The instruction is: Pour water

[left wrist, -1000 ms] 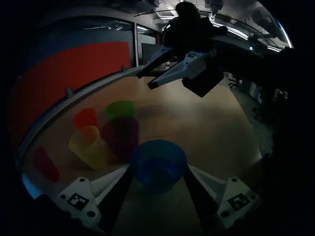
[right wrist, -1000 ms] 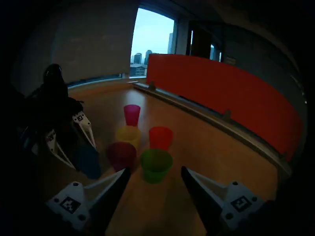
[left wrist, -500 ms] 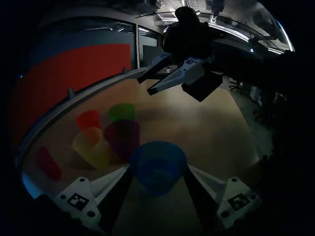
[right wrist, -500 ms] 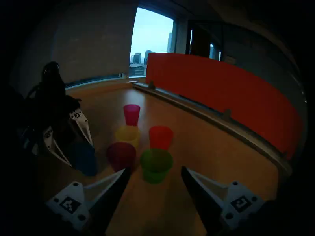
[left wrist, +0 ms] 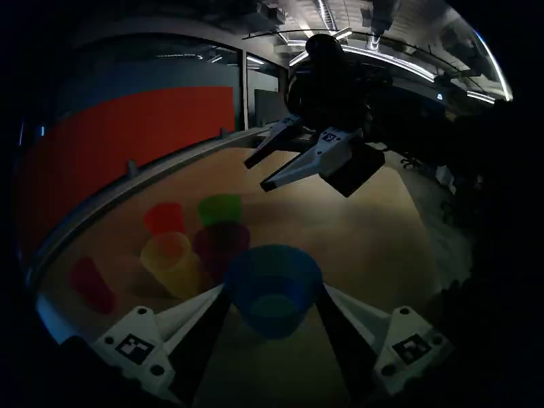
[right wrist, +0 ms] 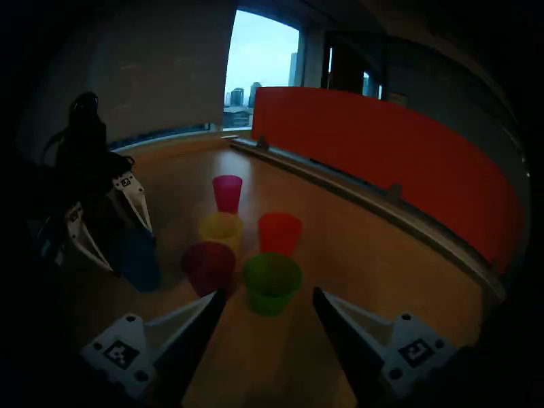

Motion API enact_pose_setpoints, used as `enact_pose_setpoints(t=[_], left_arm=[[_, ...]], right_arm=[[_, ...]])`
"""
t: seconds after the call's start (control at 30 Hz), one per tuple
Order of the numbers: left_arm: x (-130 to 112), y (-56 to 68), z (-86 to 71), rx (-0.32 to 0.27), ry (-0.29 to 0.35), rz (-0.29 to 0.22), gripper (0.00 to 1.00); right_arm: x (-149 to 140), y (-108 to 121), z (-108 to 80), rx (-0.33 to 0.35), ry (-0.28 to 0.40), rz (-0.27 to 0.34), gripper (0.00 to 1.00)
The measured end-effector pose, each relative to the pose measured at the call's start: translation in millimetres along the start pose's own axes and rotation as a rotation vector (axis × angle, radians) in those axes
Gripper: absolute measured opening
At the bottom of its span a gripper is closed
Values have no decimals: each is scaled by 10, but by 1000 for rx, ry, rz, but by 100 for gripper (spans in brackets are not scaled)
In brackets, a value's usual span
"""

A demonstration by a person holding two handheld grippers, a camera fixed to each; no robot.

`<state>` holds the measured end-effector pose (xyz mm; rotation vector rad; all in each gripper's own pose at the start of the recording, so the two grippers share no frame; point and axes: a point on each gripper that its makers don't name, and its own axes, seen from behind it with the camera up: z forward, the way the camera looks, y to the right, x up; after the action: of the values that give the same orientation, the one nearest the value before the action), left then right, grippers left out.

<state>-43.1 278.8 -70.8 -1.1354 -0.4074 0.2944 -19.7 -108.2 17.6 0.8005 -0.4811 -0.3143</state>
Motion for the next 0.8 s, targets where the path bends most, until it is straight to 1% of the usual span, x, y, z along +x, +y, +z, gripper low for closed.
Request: enact_pose_setpoints(t=[0.4, 0.8], left_arm=[[132, -2, -173, 26, 36, -9, 85], [189, -31, -339, 45, 59, -27, 85]], right_arm=[[-144, -12, 158, 5, -35, 10, 99], [-226, -10, 413, 8, -66, 12, 99]])
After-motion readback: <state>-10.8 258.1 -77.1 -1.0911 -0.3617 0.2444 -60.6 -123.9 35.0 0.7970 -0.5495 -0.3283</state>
